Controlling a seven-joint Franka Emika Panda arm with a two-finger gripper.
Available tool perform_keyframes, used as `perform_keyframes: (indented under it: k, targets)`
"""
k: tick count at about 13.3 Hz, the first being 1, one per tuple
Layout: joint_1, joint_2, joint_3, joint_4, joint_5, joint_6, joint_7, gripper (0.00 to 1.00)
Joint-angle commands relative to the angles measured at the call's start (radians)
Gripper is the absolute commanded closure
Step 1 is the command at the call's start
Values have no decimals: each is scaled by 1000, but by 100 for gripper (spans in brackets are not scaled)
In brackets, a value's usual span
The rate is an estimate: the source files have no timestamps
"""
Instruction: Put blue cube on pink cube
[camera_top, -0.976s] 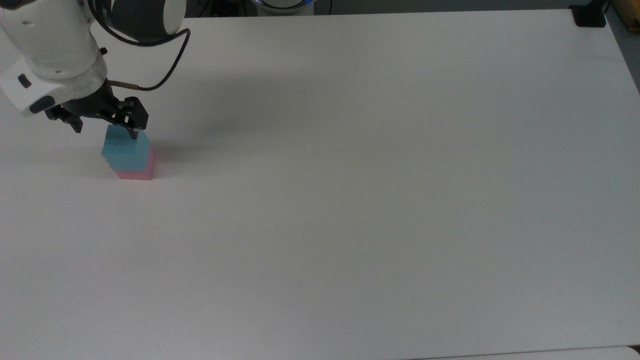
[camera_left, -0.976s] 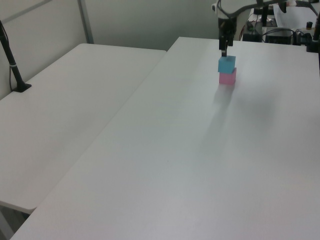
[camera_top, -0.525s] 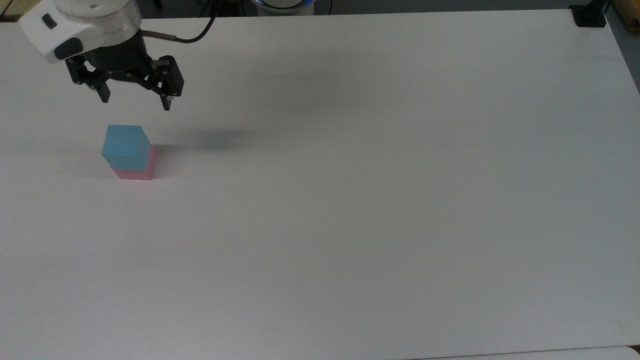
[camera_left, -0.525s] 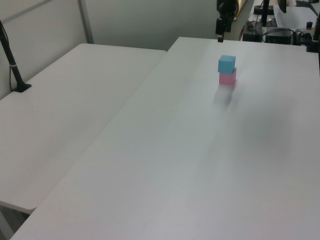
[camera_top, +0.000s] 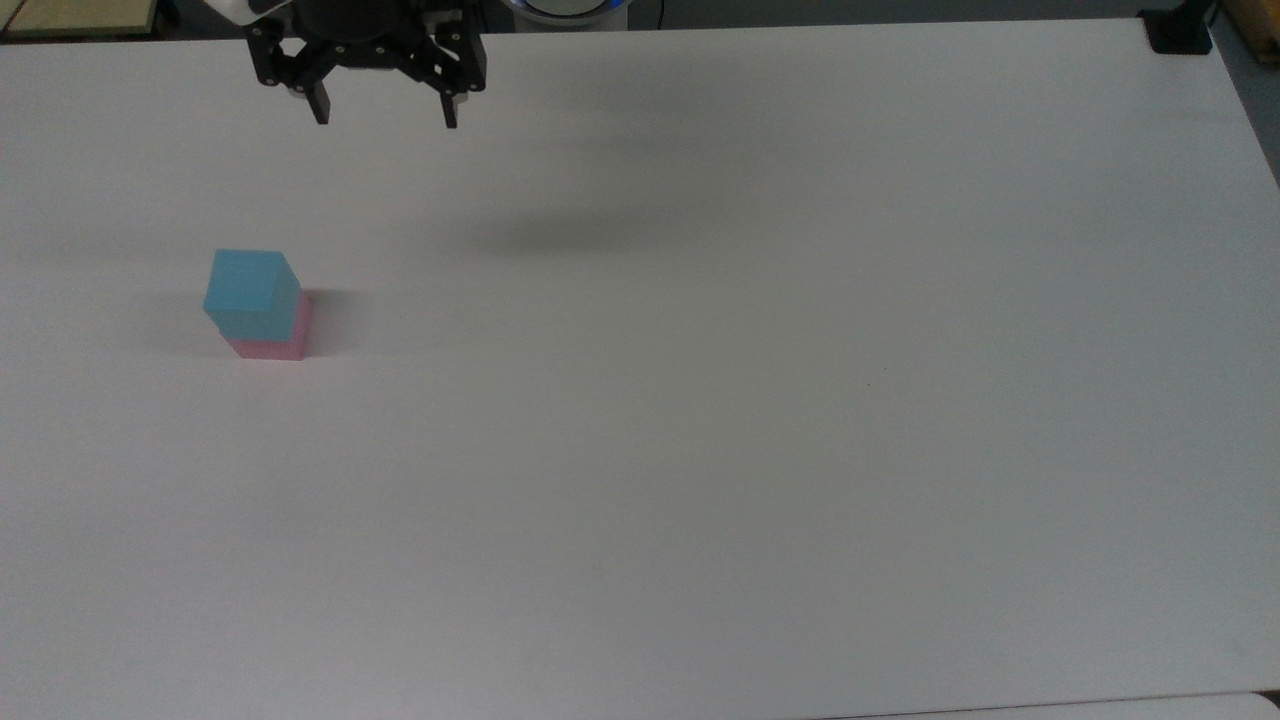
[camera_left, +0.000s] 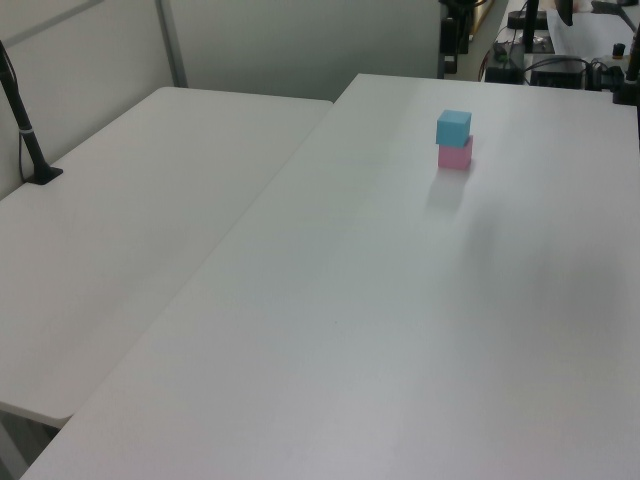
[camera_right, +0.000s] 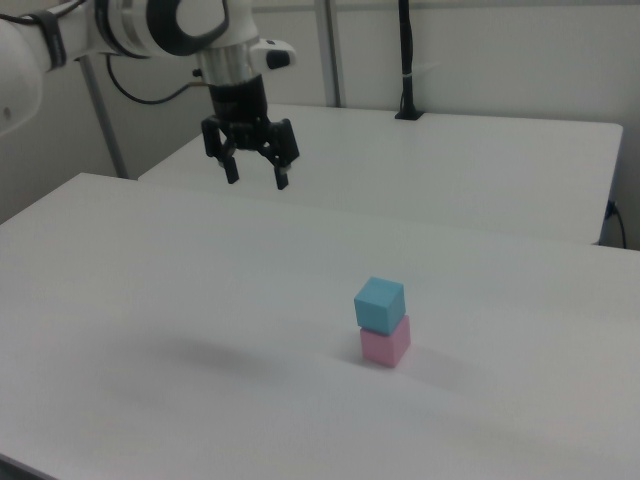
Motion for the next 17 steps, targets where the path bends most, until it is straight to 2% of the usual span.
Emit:
perform_keyframes:
  k: [1,8,13,17]
  targets:
    - [9,-47,39,-23,-11,-32,71,0]
    - [57,-77,49,-41,-28,-20,190,0]
    - [64,-238,47,-256,-23,107,201,0]
    - [83,-248,29,-262,-16,105,188,0]
